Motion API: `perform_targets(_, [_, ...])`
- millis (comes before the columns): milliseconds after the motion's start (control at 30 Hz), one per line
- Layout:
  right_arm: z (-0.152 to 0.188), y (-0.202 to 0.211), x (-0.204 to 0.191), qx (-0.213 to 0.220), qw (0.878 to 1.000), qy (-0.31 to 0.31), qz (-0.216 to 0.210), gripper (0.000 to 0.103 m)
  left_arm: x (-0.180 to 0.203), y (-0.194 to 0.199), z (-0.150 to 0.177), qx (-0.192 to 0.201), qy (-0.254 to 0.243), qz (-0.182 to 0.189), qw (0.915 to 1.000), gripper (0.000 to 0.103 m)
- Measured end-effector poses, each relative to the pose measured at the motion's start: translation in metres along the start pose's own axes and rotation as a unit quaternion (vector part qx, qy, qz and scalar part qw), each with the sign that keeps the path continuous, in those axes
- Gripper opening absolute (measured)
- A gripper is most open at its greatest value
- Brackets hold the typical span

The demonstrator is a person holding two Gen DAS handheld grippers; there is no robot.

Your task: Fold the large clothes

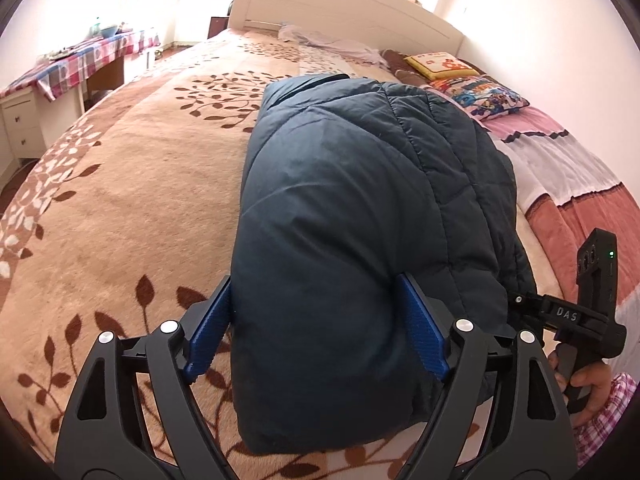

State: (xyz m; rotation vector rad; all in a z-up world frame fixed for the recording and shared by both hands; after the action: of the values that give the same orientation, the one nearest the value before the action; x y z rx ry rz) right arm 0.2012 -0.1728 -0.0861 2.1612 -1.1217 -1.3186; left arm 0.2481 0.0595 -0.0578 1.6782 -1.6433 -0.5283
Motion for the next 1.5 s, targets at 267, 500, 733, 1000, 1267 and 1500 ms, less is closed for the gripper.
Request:
perform_targets(267, [0.001, 0.019, -0.004, 0.011, 0.999, -0.029, 0.007, 0.060, 0.002, 0.018, 0.006, -0.002, 0.005, -0.026, 0.9996, 0.080])
perform_targets(500, [0.011, 0.050, -0.014, 0.035, 0.999, -0.029, -0.003, 0.060, 0.010, 0.038, 0.016, -0.003, -0.001, -0.043, 0.9991, 0.080])
perform_targets(733, [0.030, 0.081, -0.025, 0.057, 0.998, -0.025, -0.003, 0.060, 0.018, 0.068, 0.024, 0.004, -0.002, -0.046, 0.9989, 0.080])
perform_targets(1000, [0.060, 0.108, -0.049, 0.061, 0.998, -0.003, -0.001, 0.060, 0.022, 0.104, 0.035, 0.015, -0.007, -0.054, 0.9984, 0.080])
perform_targets(1267, [0.085, 0.122, -0.072, 0.050, 0.999, 0.017, -0.004, 0.060, 0.031, 0.139, 0.051, 0.024, -0.014, -0.067, 0.9974, 0.080])
perform_targets(1500, [0.099, 0.136, -0.091, 0.050, 0.998, 0.045, -0.001, 0.060, 0.037, 0.160, 0.066, 0.024, -0.010, -0.076, 0.9968, 0.080])
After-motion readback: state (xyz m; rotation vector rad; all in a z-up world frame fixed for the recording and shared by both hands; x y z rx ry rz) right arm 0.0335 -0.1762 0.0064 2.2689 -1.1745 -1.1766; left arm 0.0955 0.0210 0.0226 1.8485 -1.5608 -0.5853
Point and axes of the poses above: each gripper's, at about its wrist camera, not at the fingertips, and y roughly against the way its jaws point, x to its right, z to its underside, the point moved 6 cm from there along -y, roughly the way its jaws point, and after that the axes turned 7 degrees about -z, right-handed, at the moved point
